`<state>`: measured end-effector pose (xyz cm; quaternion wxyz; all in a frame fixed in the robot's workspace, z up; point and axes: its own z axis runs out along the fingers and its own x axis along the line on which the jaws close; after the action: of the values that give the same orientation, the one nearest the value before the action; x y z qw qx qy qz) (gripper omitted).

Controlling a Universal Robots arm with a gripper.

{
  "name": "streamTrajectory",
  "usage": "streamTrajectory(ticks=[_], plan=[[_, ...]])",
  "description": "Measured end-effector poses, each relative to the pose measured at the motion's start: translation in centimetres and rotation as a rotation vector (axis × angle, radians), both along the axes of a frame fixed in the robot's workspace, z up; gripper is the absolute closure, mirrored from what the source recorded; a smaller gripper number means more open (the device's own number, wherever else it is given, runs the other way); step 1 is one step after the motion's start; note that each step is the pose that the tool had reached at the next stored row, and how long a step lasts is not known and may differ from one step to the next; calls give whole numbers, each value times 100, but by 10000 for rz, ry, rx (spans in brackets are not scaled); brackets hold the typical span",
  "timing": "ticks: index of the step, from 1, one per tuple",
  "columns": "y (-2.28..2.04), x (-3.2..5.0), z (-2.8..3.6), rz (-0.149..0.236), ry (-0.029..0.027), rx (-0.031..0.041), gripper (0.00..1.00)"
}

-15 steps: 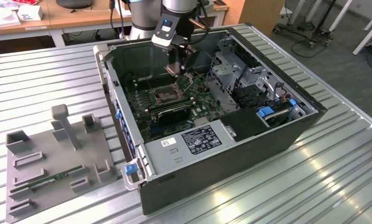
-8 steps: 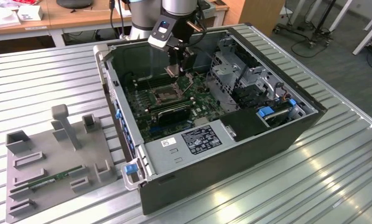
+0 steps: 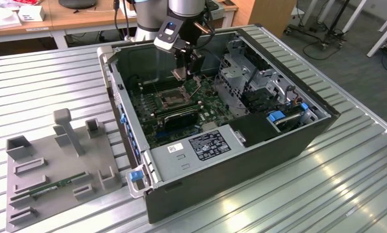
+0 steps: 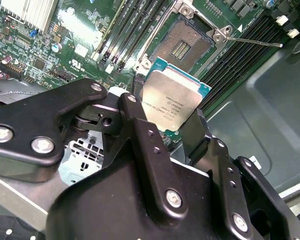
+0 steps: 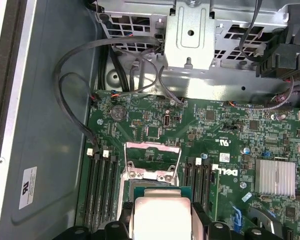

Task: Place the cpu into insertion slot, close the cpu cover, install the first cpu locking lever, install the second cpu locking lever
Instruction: 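Place the cpu into insertion slot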

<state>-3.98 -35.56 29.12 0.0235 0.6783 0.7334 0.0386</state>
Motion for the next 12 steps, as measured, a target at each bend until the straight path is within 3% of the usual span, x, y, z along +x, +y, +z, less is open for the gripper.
streamTrajectory(ticks=[7, 12], plan=[[0, 0, -18, 0, 0, 1, 46], [0, -21, -72, -1, -1, 1, 46]])
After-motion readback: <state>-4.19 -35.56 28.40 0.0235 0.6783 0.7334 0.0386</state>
